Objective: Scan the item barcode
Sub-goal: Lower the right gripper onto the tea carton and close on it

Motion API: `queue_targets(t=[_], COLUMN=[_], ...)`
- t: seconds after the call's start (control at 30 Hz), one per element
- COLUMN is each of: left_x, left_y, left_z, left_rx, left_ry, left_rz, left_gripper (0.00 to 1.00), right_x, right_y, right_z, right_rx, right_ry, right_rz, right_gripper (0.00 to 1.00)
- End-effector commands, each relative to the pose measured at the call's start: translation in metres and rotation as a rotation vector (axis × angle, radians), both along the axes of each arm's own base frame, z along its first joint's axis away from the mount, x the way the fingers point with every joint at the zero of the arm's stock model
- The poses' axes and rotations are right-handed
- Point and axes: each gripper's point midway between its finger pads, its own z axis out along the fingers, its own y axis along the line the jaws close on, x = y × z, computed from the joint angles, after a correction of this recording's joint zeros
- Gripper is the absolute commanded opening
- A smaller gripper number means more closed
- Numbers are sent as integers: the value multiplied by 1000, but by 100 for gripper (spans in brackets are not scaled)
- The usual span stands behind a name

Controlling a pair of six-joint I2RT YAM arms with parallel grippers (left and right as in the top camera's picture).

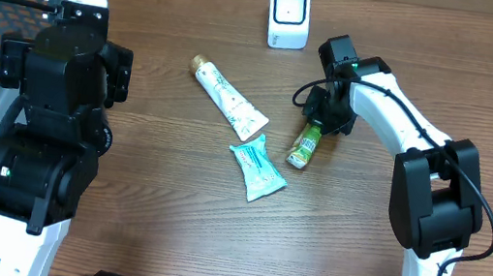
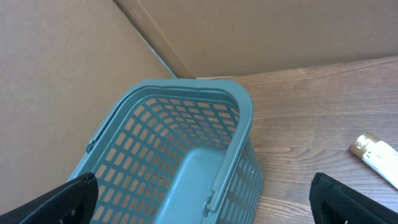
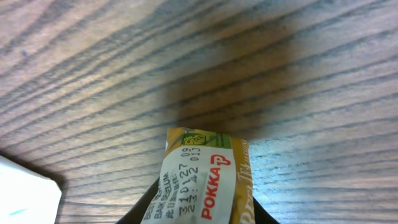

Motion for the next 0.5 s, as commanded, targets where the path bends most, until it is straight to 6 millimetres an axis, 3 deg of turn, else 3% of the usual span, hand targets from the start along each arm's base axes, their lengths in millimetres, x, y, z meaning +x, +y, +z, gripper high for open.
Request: queue_targets(t=[0.0,0.1,0.3,0.47], left_x=[2,3,3,3], left_y=[-1,-1,-1,-1], left_z=[-1,-2,-2,-2], left_rx=[6,7,7,7], left_ry=[8,12,12,12], left_rz=[-5,-5,-5,-5], left_gripper=[100,99,100,100], right_x=[13,17,37,38], right_y=[6,2,-26,-32], right_z=[34,41,60,88], right_rx=[30,10,-166,-186], right_ry=[-80,-116,-251,-311], right_rz=[9,27,-16,-31], right_gripper=[19,19,13,13])
